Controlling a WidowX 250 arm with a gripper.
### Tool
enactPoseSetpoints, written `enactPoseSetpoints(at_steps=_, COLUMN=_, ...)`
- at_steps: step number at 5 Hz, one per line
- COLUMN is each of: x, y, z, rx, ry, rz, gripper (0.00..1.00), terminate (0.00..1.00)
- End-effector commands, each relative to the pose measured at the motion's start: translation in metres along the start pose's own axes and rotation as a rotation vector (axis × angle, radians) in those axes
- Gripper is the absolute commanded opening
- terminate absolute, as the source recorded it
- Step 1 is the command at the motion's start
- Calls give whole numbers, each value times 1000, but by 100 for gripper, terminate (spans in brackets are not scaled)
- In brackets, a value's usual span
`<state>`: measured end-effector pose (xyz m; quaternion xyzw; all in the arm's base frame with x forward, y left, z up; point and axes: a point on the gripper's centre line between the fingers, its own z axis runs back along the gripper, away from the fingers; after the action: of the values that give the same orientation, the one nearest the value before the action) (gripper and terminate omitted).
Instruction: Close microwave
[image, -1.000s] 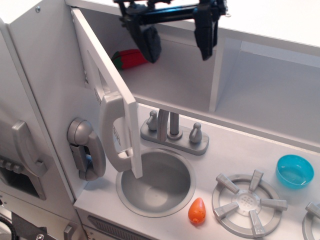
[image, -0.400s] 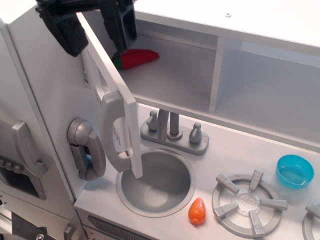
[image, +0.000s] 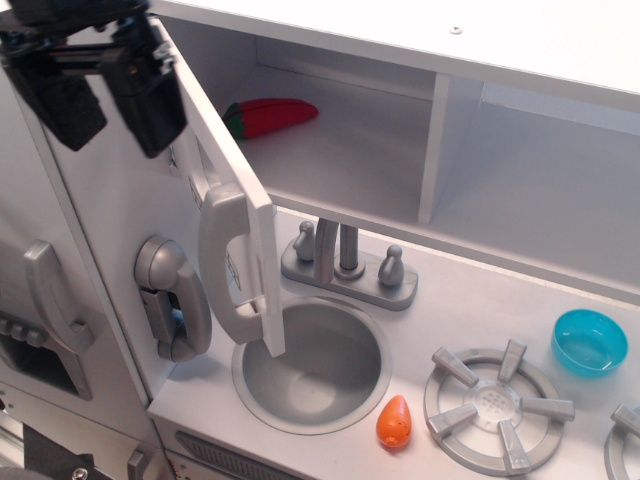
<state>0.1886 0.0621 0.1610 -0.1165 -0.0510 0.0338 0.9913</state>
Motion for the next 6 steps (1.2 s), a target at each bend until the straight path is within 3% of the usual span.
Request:
enactPoseSetpoints(at_steps=1, x=-1, y=12, z=-26, rx=101, ry=0, rz=-39, gripper=100, terminate=0)
enactPoseSetpoints(at_steps=3, x=19, y=-2, z=-60, rx=155, ry=-39, rz=-14, gripper=100, terminate=0)
enactPoseSetpoints(at_steps=6, x=65, y=-37, z=-77, rx=136, ry=-83, rz=59, gripper=100, terminate=0)
